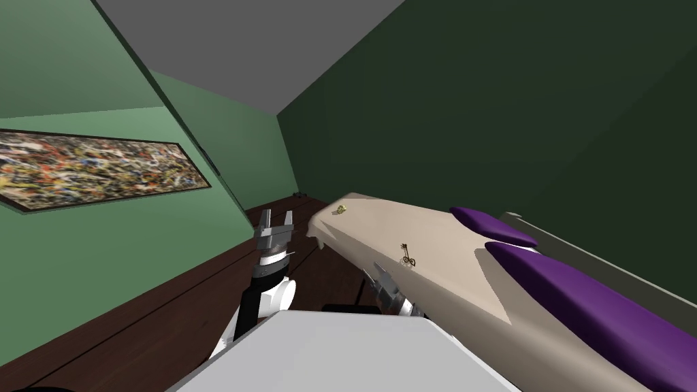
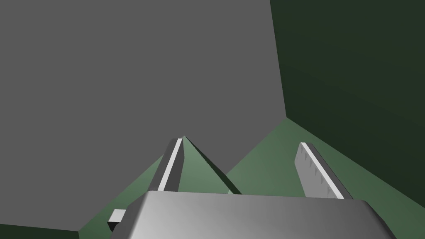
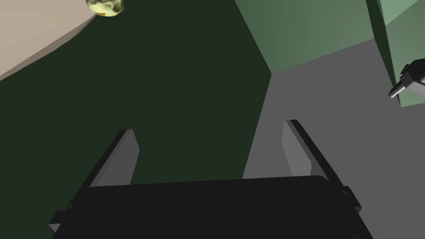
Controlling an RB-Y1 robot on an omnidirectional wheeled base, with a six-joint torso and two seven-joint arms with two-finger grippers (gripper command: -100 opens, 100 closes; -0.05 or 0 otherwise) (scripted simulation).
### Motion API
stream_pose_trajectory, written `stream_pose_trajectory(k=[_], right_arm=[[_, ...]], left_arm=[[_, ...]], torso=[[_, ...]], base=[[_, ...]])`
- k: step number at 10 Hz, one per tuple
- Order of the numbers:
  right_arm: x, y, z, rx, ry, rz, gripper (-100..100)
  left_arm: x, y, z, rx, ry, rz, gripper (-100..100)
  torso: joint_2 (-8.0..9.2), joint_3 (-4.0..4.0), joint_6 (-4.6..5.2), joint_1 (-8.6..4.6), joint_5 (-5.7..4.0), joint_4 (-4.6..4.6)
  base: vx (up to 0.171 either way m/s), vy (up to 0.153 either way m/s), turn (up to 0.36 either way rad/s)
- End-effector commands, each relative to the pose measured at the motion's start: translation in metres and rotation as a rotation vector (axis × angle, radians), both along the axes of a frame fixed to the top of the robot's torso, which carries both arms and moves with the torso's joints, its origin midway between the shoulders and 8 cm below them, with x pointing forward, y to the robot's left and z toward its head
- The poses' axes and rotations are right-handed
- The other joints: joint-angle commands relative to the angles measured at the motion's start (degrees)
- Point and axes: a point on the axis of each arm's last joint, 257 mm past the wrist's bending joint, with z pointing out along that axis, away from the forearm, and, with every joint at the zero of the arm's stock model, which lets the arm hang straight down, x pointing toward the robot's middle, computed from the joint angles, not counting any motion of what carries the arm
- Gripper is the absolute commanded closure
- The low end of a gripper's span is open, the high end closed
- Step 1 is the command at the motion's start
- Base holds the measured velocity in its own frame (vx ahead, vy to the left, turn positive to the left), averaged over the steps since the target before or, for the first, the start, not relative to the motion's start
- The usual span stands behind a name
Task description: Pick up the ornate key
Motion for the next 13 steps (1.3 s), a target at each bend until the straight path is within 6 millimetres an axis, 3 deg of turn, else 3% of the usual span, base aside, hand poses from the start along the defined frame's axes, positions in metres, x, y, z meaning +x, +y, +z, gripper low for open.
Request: stream_pose_trajectory(k=[1, 2, 3, 4, 5, 6, 7, 8, 9, 10, 13], right_arm=[[-0.006, 0.002, -0.011, -0.061, -0.003, 0.031, -100], [-0.022, 0.005, -0.034, -0.157, 0.003, 0.083, -100], [-0.024, 0.004, -0.036, -0.170, 0.000, 0.091, -100], [-0.041, 0.004, -0.059, -0.265, 0.004, 0.147, -100], [-0.043, 0.003, -0.061, -0.281, -0.001, 0.156, -100], [-0.061, 0.001, -0.083, -0.374, -0.003, 0.215, -100], [-0.062, -0.001, -0.085, -0.392, -0.009, 0.226, -100], [-0.080, -0.005, -0.106, -0.481, -0.016, 0.286, -100], [-0.083, -0.008, -0.109, -0.504, -0.022, 0.301, -100], [-0.100, -0.015, -0.128, -0.589, -0.031, 0.364, -100], [-0.123, -0.032, -0.152, -0.724, -0.063, 0.464, -100]], left_arm=[[0.000, 0.000, 0.000, 0.000, 0.000, 0.000, 0], [0.000, 0.000, 0.000, 0.000, 0.000, 0.000, 0], [0.000, 0.000, 0.000, 0.000, 0.000, 0.000, 0], [0.000, 0.000, 0.000, 0.000, 0.000, 0.000, 0], [0.000, 0.000, 0.000, 0.000, 0.000, 0.000, 0], [0.000, 0.000, 0.000, 0.000, 0.000, 0.000, 0], [0.000, 0.000, 0.000, 0.000, 0.000, 0.000, 0], [0.000, 0.000, 0.000, 0.000, 0.000, 0.000, 0], [0.000, 0.000, 0.000, 0.000, 0.000, 0.000, 0], [0.000, 0.000, 0.000, 0.000, 0.000, 0.000, 0], [0.000, 0.000, 0.000, 0.000, 0.000, 0.000, 0]], torso=[[0.00, 0.00, 0.00, 0.00, 0.00, 0.00], [-0.03, -0.01, -0.02, -0.07, -0.01, 0.00], [-0.09, -0.05, -0.01, -0.08, -0.01, -0.01], [-0.12, -0.07, -0.02, -0.13, -0.02, -0.02], [-0.15, -0.08, -0.02, -0.16, -0.03, -0.03], [-0.11, -0.07, -0.01, -0.19, -0.03, -0.02], [-0.15, -0.08, -0.01, -0.13, -0.03, -0.03], [-0.15, -0.09, -0.01, -0.17, -0.02, -0.03], [-0.17, -0.10, -0.01, -0.21, -0.04, -0.03], [-0.15, -0.09, -0.02, -0.23, -0.04, -0.03], [-0.19, -0.11, -0.02, -0.29, -0.06, -0.04]], base=[[0.046, 0.074, -0.020], [0.068, 0.075, -0.006], [0.069, 0.060, -0.012], [0.075, 0.052, -0.014], [0.061, 0.046, -0.004], [0.078, 0.067, -0.005], [0.077, 0.053, -0.010], [0.085, 0.043, -0.006], [0.071, 0.039, -0.005], [0.084, 0.046, -0.003], [0.079, 0.024, -0.003]])
